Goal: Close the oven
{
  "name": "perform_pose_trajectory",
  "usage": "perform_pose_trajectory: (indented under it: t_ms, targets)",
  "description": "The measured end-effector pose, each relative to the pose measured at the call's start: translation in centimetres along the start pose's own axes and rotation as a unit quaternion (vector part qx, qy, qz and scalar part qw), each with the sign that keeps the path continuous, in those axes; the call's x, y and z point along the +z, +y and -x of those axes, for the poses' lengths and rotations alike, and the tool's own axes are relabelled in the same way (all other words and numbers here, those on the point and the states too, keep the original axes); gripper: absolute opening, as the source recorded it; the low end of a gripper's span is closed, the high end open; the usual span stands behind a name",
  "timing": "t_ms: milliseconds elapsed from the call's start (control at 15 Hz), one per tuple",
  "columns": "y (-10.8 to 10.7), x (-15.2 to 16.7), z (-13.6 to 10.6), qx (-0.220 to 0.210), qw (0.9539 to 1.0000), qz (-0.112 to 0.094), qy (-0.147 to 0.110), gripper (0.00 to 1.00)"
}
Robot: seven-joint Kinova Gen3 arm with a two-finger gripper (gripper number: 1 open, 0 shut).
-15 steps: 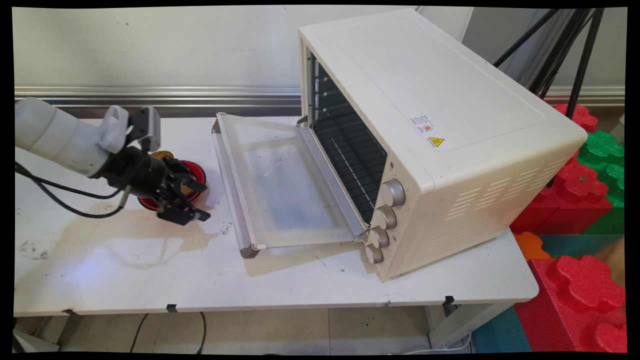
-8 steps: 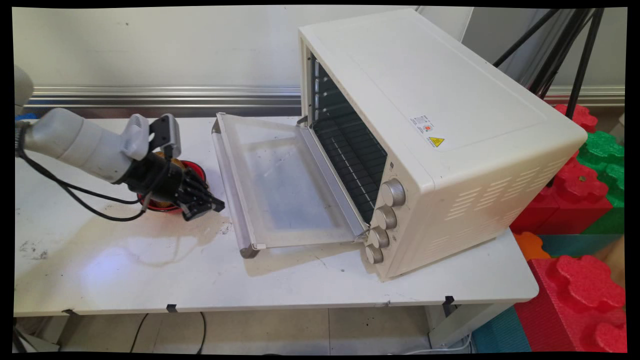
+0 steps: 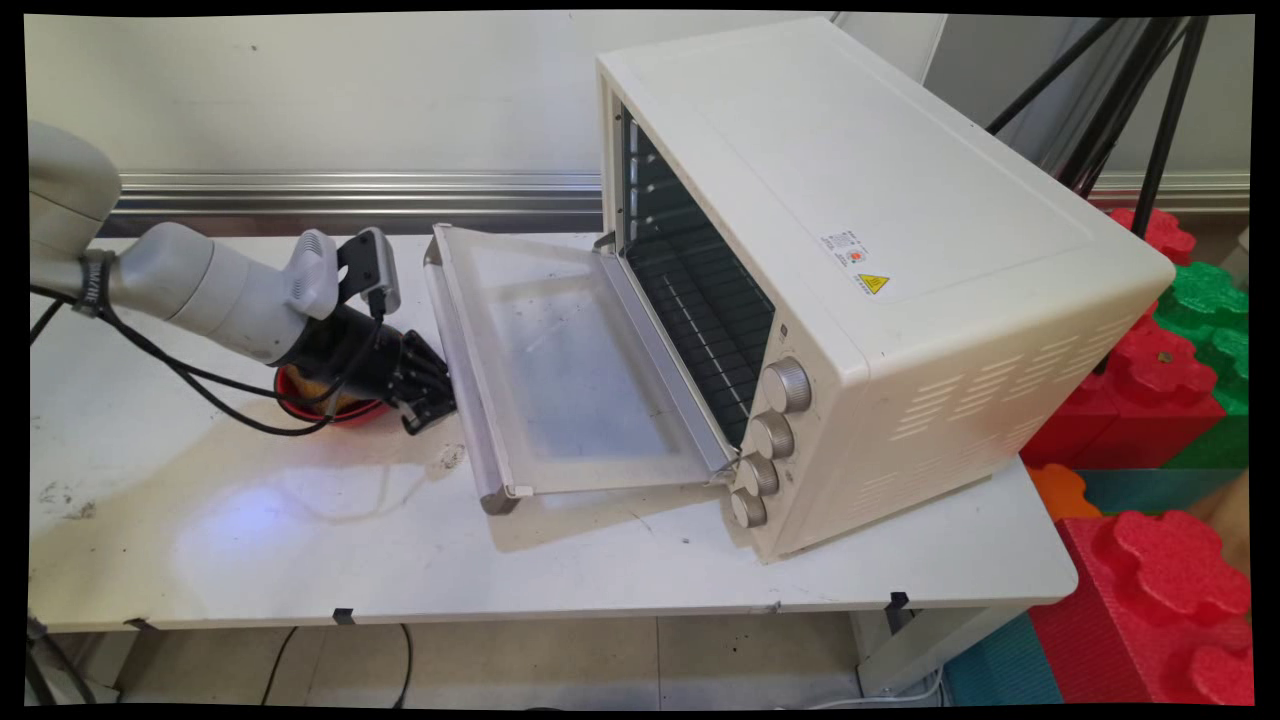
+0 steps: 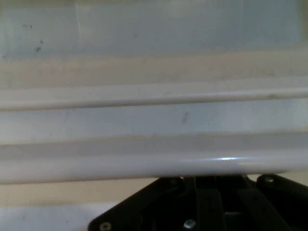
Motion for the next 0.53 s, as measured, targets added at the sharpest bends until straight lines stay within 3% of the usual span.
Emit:
perform_pose_trajectory:
  t_ms: [533]
  targets:
    - [-0.3,-0.8,-3.3,-0.003,0.9989,-0.013,0.045,0.00]
